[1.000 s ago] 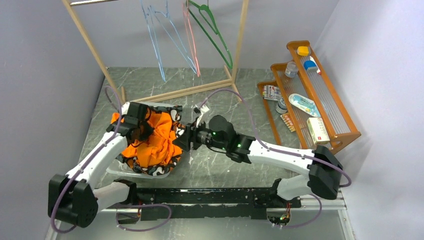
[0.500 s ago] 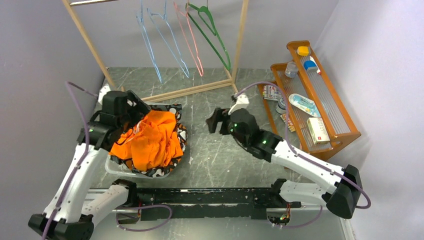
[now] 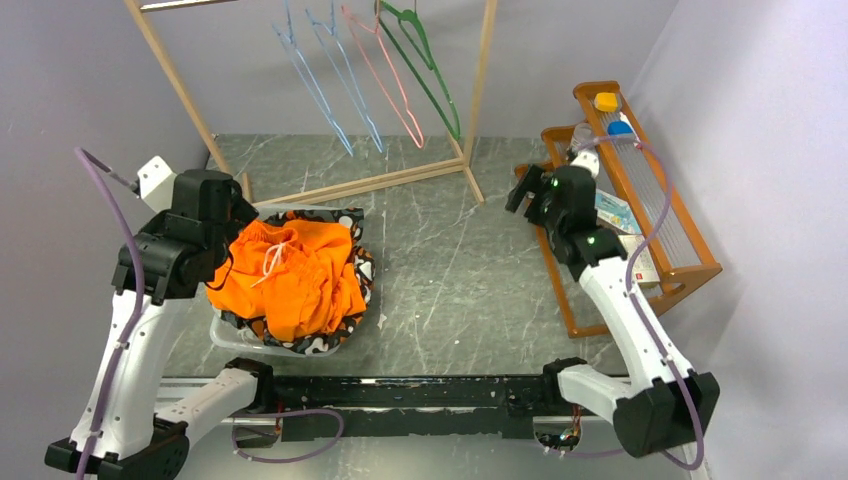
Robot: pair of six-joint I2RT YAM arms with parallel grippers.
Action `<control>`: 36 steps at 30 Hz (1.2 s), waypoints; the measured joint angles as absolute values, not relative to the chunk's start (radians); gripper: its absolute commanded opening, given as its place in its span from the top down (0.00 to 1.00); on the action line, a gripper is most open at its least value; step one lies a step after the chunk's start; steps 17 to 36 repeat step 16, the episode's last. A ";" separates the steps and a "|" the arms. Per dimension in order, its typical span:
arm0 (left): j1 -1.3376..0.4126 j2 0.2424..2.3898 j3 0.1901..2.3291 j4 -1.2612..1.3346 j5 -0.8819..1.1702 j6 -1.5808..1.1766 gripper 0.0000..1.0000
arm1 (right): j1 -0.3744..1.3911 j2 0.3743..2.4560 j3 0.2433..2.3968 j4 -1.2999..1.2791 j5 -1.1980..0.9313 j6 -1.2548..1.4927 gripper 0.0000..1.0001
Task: Remove the shorts from the hanger
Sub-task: Reset both arms
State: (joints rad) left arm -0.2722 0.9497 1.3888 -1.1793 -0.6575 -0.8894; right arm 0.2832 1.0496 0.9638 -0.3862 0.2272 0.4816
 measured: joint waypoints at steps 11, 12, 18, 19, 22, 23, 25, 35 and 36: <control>-0.272 0.981 1.539 -1.209 -0.736 -0.770 0.01 | 0.217 1.115 1.359 -0.417 -0.012 0.225 0.00; -0.273 0.981 1.539 -1.209 -0.735 -0.765 0.00 | 0.217 1.109 1.359 -0.418 -0.020 0.221 0.00; -0.272 0.980 1.538 -1.209 -0.728 -0.757 0.00 | 0.217 1.083 1.311 -0.415 -0.016 0.220 0.00; -0.272 0.980 1.538 -1.209 -0.728 -0.757 0.00 | 0.217 1.083 1.311 -0.415 -0.016 0.220 0.00; -0.272 0.980 1.538 -1.209 -0.728 -0.757 0.00 | 0.217 1.083 1.311 -0.415 -0.016 0.220 0.00; -0.272 0.980 1.538 -1.209 -0.728 -0.757 0.00 | 0.217 1.083 1.311 -0.415 -0.016 0.220 0.00; -0.272 0.980 1.538 -1.209 -0.728 -0.757 0.00 | 0.217 1.083 1.311 -0.415 -0.016 0.220 0.00; -0.272 0.980 1.538 -1.209 -0.728 -0.757 0.00 | 0.217 1.083 1.311 -0.415 -0.016 0.220 0.00; -0.272 0.980 1.538 -1.209 -0.728 -0.757 0.00 | 0.217 1.083 1.311 -0.415 -0.016 0.220 0.00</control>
